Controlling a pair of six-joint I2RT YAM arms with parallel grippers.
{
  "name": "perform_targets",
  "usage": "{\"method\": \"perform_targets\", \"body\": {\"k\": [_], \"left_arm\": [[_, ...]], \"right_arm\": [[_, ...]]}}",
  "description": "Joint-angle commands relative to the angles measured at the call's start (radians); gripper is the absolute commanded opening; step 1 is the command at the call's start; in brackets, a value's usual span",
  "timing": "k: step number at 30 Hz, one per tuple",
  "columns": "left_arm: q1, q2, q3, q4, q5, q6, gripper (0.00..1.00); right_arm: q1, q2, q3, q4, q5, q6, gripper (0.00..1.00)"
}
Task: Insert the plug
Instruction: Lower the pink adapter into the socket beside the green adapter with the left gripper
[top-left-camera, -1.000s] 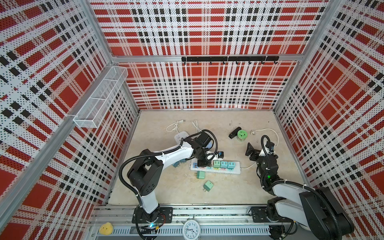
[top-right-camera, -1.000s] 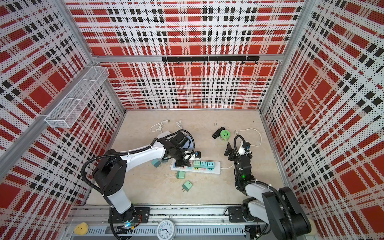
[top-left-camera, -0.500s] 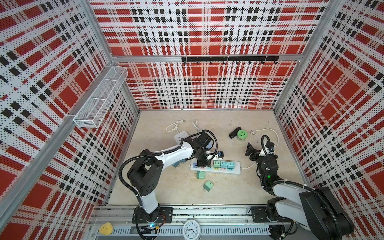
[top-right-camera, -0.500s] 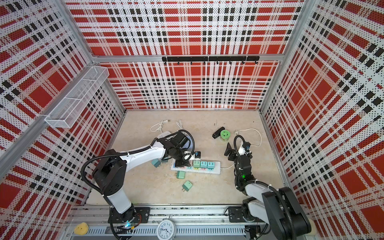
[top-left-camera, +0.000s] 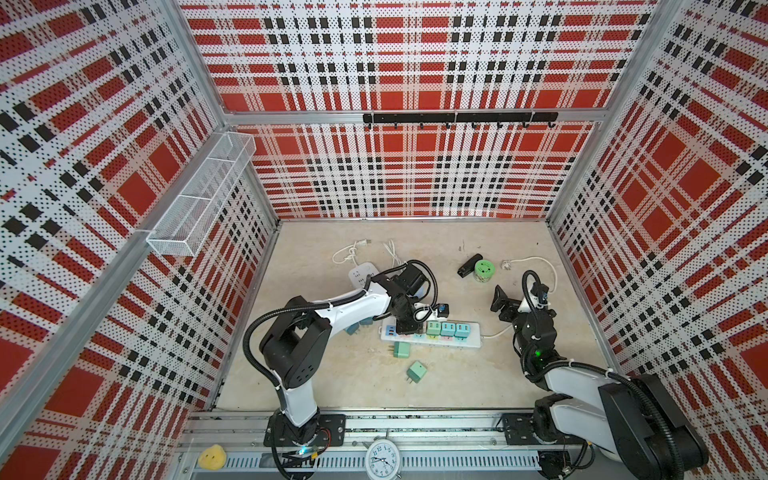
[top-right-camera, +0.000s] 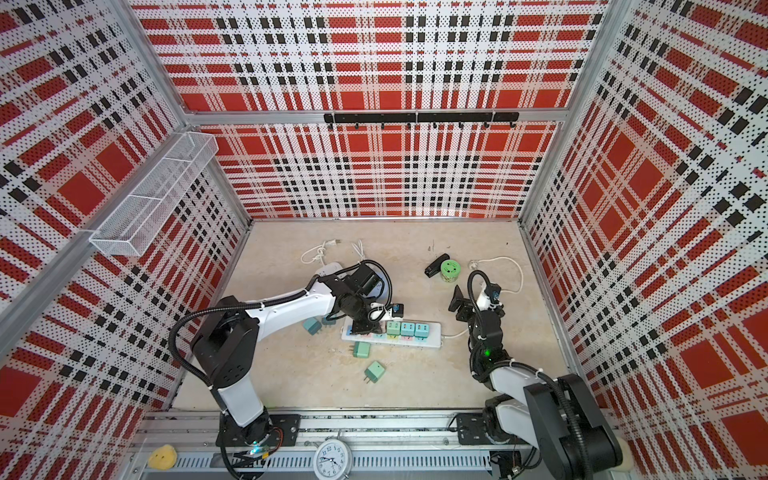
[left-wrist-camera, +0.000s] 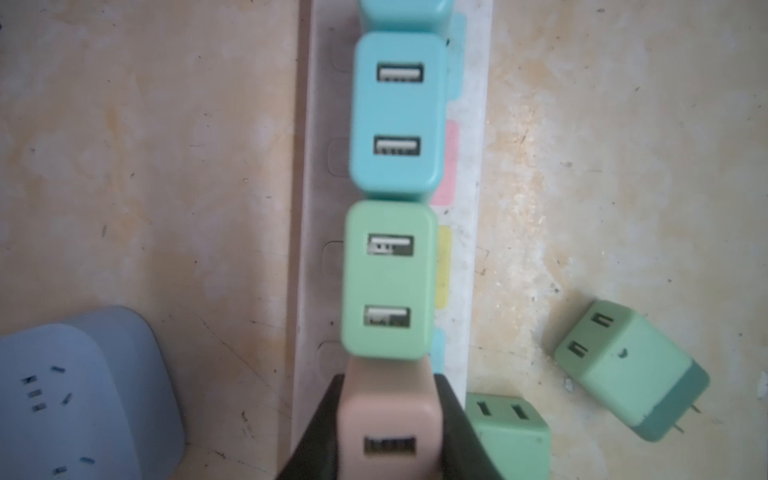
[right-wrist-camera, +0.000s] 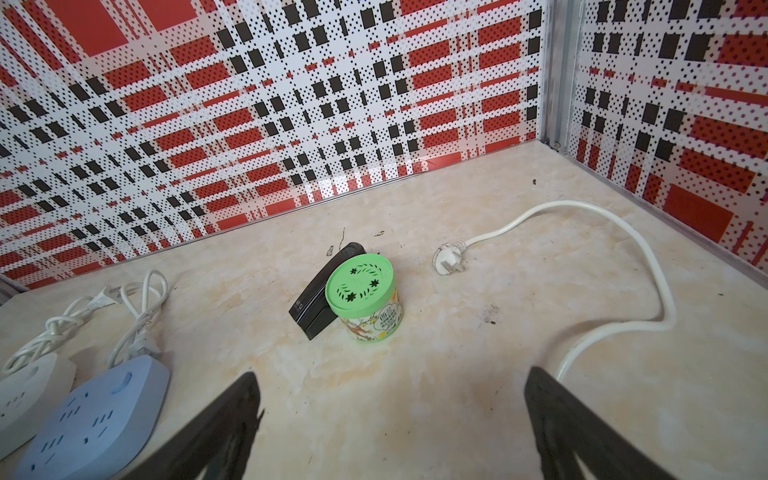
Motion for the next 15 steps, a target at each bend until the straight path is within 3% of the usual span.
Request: {"method": "perform_targets", "body": {"k": [1, 15], "left_arm": [[-0.005, 0.044, 0.01, -0.076, 0.011, 0.01, 0.0], [0.01, 0.107, 0.0, -0.09, -0.003, 0.024, 0.0]], "right_arm": [[-0.004, -0.004, 0.009, 0.055, -0.004, 0.004, 1.0], [-0.003, -0.001, 0.011, 0.053, -0.004, 0.003, 1.0]]}}
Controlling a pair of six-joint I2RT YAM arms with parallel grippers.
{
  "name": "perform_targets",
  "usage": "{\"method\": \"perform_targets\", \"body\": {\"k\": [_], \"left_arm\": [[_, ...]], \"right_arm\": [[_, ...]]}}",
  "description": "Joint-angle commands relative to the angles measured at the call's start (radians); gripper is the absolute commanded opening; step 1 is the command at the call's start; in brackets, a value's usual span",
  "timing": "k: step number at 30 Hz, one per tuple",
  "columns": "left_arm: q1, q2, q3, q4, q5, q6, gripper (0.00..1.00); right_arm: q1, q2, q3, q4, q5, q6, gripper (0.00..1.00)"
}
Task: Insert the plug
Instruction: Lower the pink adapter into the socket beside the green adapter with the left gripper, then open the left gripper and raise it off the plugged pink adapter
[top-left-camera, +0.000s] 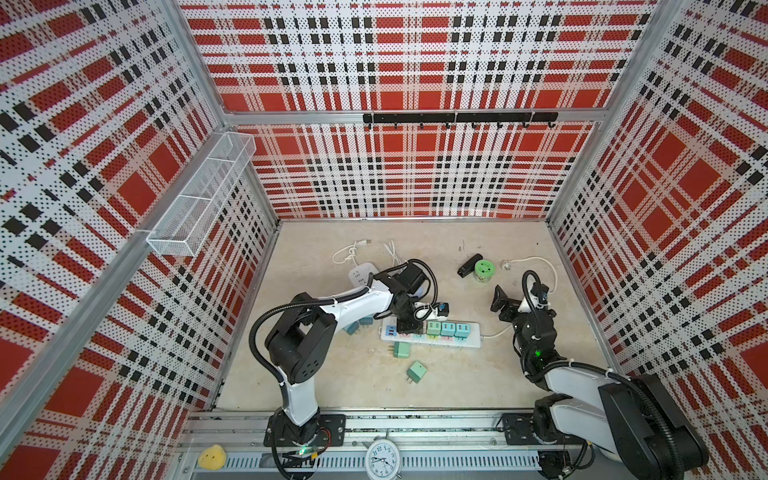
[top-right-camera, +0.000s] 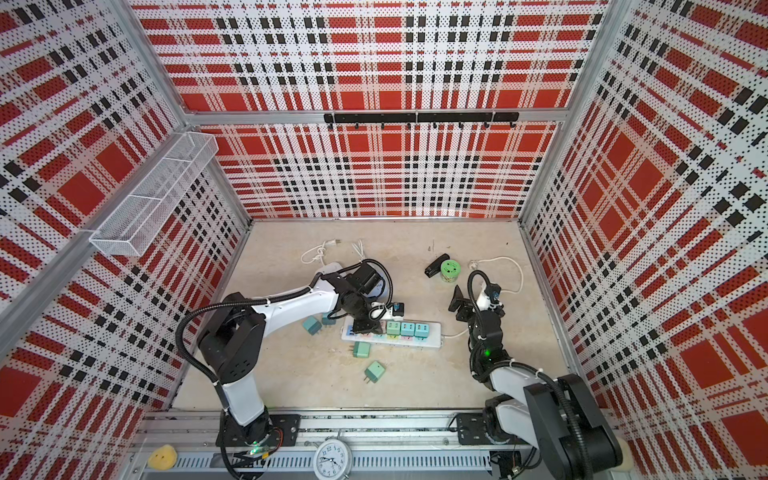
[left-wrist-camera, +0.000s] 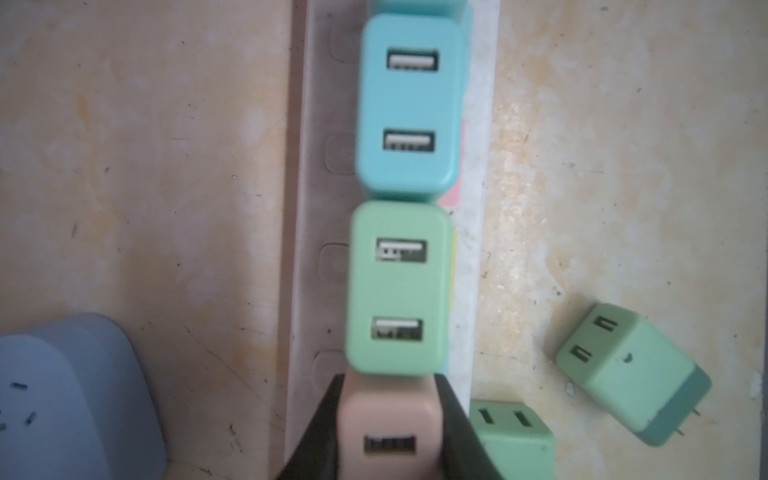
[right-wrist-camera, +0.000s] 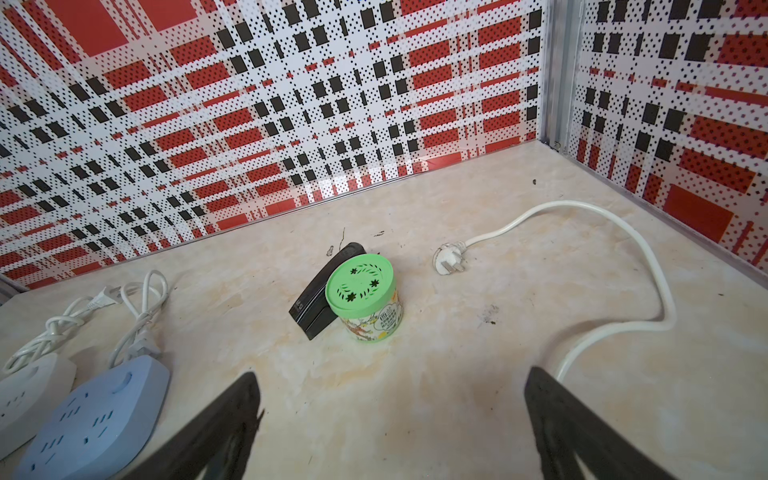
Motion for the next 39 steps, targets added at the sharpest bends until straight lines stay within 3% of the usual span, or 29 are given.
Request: {"method": "perform_targets", "body": {"k": [1, 13, 14, 15, 23, 30, 33, 35, 39], "left_arm": [[-0.005, 0.079, -0.026, -0.073, -0.026, 0.029, 0.0], [-0.022, 0.117, 0.004, -0.117, -0.08, 0.031, 0.02], [-0.023, 0.113, 0.005, -0.117, -0.09, 0.033, 0.76], [-0.023, 0.104, 0.005, -0.116, -0.1, 0.035, 0.99], [-0.026, -0.008, 0.015, -0.113, -0.097, 0.041, 0.99], [-0.031, -0.234, -0.07, 0.001, -0.136, -0.027, 0.99], [-0.038, -0.398, -0.214, 0.189, -0.196, -0.137, 0.99], [-0.038, -0.515, -0.339, 0.371, -0.263, -0.279, 0.99], [-0.014, -0.744, -0.597, 0.692, -0.515, -0.589, 0.99]], "right_arm": [[-0.003, -0.002, 0.012, 0.053, -0.003, 0.004, 1.0], [-0.004, 0.003, 0.015, 0.052, -0.007, 0.002, 1.0], [-0.004, 0.003, 0.015, 0.053, -0.004, 0.001, 1.0], [-0.003, 0.004, 0.014, 0.052, -0.005, 0.002, 1.0], [-0.003, 0.01, 0.021, 0.051, -0.006, 0.0, 1.0], [-0.004, 0.03, 0.038, 0.038, 0.005, 0.003, 1.0], [-0.003, 0.029, 0.03, 0.054, 0.025, 0.013, 1.0], [-0.004, 0.03, 0.02, 0.073, 0.036, 0.017, 1.0], [-0.003, 0.04, 0.028, 0.07, 0.049, 0.022, 1.0]]}}
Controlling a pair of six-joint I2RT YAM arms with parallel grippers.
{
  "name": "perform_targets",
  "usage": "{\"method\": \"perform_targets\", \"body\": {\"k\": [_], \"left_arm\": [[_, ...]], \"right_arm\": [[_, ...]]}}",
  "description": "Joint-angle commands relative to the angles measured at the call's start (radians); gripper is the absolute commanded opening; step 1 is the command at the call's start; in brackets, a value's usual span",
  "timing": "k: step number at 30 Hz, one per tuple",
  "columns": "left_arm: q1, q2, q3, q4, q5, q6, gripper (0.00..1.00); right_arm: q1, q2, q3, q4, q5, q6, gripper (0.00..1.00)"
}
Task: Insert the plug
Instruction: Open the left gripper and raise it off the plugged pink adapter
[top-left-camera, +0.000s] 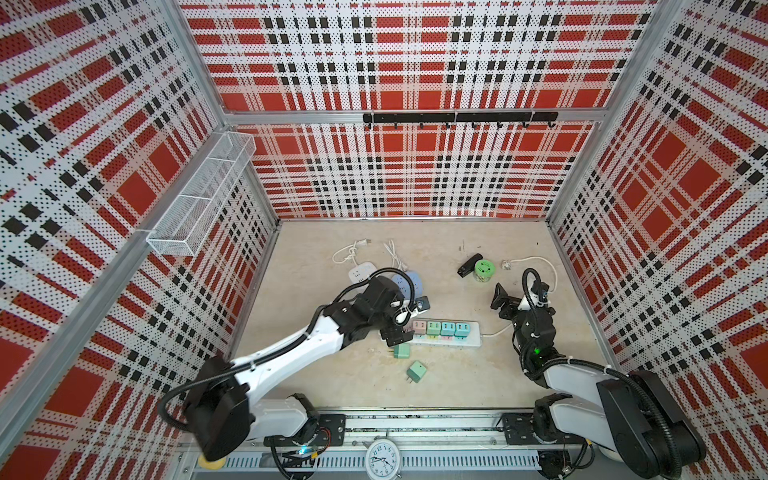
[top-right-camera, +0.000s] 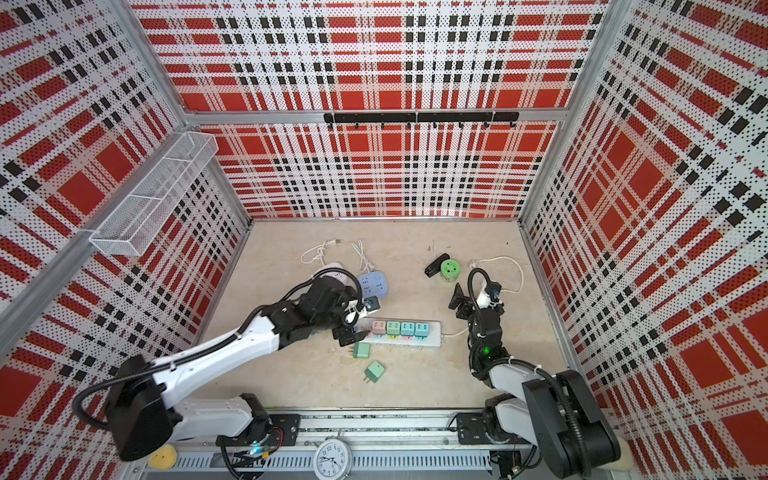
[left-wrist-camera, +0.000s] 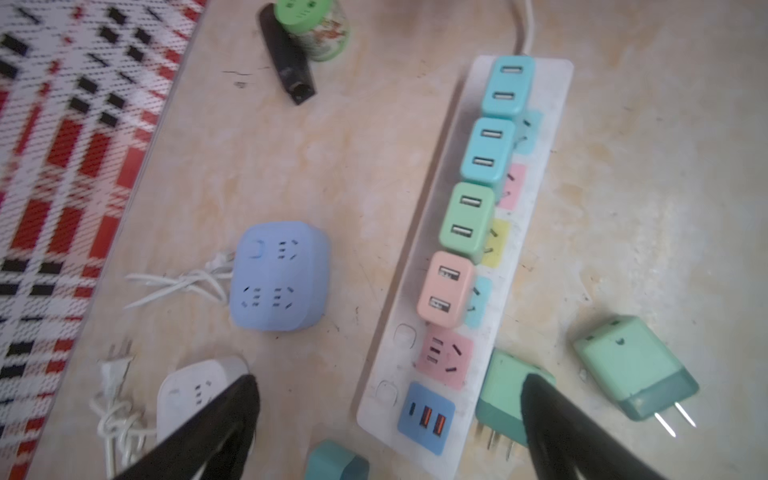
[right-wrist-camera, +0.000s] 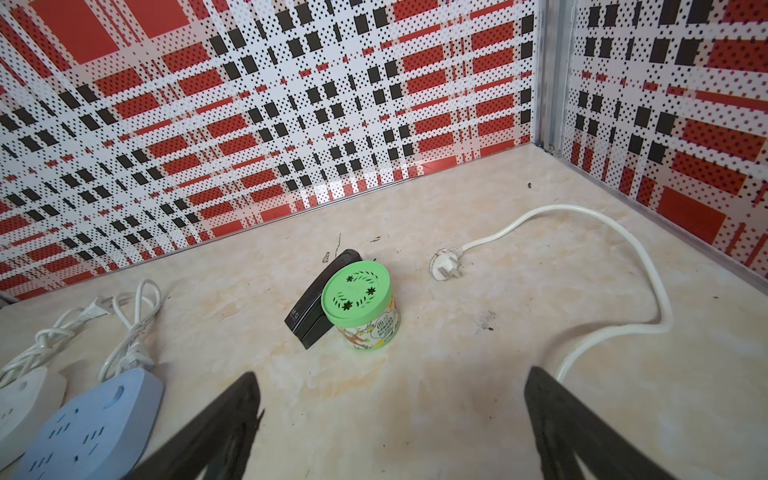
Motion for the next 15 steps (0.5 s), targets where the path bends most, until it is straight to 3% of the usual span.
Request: {"method": "perform_targets", "body": {"k": [1, 4, 8, 10, 15], "left_arm": [[0.029, -0.128, -0.159, 0.311, -0.242, -0.294, 0.99], [0.099, -0.234, -0.277, 0.372, -0.229, -0.368, 0.99], [0.205, -0.324, -0.418, 0.507, -0.161, -0.446, 0.99], [0.233, -0.376, -0.441, 0.5, -0.207, -0.48, 0.99], [0.263, -0.391, -0.449, 0.504, -0.282, -0.522, 0.99]], "right_arm": [[-0.003, 0.016, 0.022, 0.037, 0.041, 0.018, 1.0], [-0.004, -0.002, 0.06, -0.077, 0.097, 0.06, 1.0], [-0.003, -0.104, 0.148, -0.372, -0.061, 0.091, 1.0], [-0.001, -0.146, 0.202, -0.519, -0.114, 0.16, 1.0], [0.078, -0.212, 0.235, -0.663, -0.168, 0.302, 1.0]]}}
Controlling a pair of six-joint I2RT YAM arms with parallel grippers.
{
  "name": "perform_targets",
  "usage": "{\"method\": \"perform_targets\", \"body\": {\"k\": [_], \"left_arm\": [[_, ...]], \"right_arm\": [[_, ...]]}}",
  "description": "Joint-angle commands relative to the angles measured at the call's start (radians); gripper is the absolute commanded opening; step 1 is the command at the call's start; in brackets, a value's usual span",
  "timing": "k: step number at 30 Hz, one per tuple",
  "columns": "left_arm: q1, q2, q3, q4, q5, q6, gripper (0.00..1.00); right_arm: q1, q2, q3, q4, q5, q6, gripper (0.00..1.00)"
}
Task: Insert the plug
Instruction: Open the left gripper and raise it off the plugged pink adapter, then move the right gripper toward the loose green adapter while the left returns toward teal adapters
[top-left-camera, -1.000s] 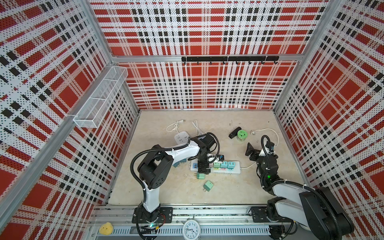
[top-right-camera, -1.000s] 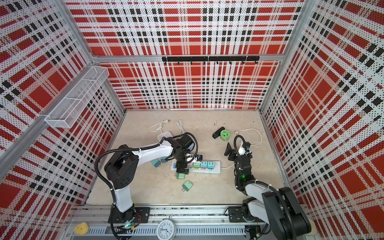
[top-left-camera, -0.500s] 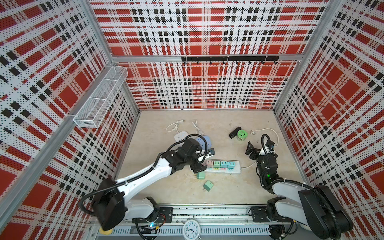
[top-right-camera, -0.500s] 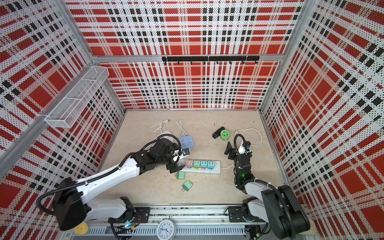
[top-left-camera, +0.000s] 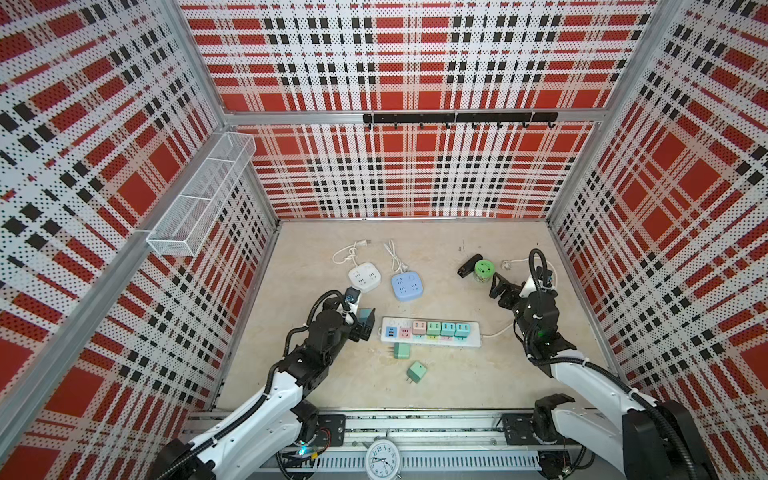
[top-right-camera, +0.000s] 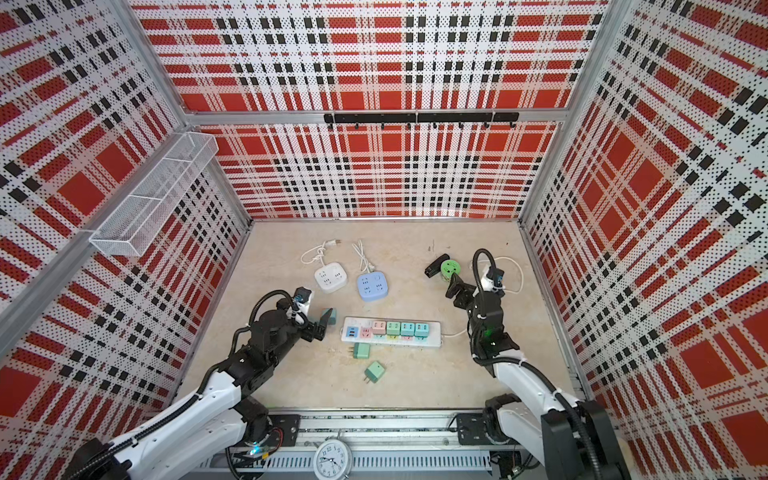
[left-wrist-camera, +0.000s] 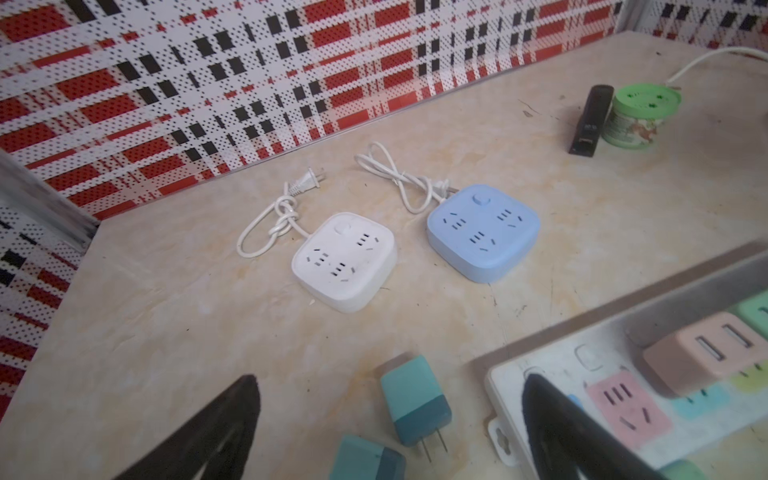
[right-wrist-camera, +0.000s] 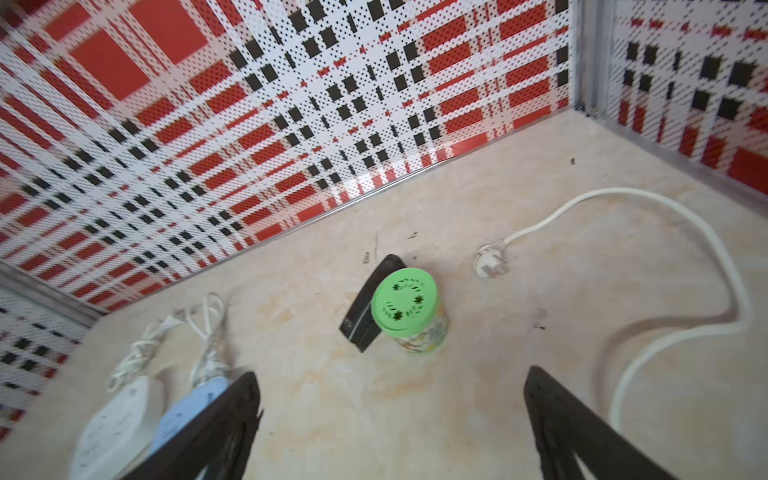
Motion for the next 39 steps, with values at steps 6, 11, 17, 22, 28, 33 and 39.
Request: {"method": "perform_targets", "body": {"k": [6, 11, 17, 22, 28, 33, 39], "left_arm": [[0.027, 0.132, 0.088, 0.04, -0.217, -0.148, 0.99], [0.061, 0.191, 0.13, -0.006, -0.199, -0.177, 0.99], [0.099, 0.177, 0.128, -0.032, -0.221, -0.218, 0.99], [0.128, 0.053, 0.062, -0.033, -0.226, -0.241, 0.99], [0.142, 0.0, 0.038, -0.037, -0.242, -0.259, 0.99], [0.142, 0.086, 0.08, -0.039, -0.216, -0.254, 0.99], [0.131, 0.194, 0.141, -0.049, -0.211, -0.242, 0.99]], "right_arm": [[0.277, -0.033, 0.13, -0.442, 0.075, 0.122, 1.0], [0.43, -0.057, 0.163, -0.586, 0.118, 0.143, 0.96], [0.561, -0.019, 0.219, -0.743, 0.171, 0.182, 0.93], [0.661, 0.061, 0.227, -0.733, 0.187, 0.232, 0.89], [0.758, 0.268, 0.272, -0.733, 0.18, 0.282, 0.88], [0.827, 0.418, 0.355, -0.791, 0.192, 0.3, 0.87], [0.877, 0.47, 0.411, -0.859, 0.226, 0.302, 0.88]]}}
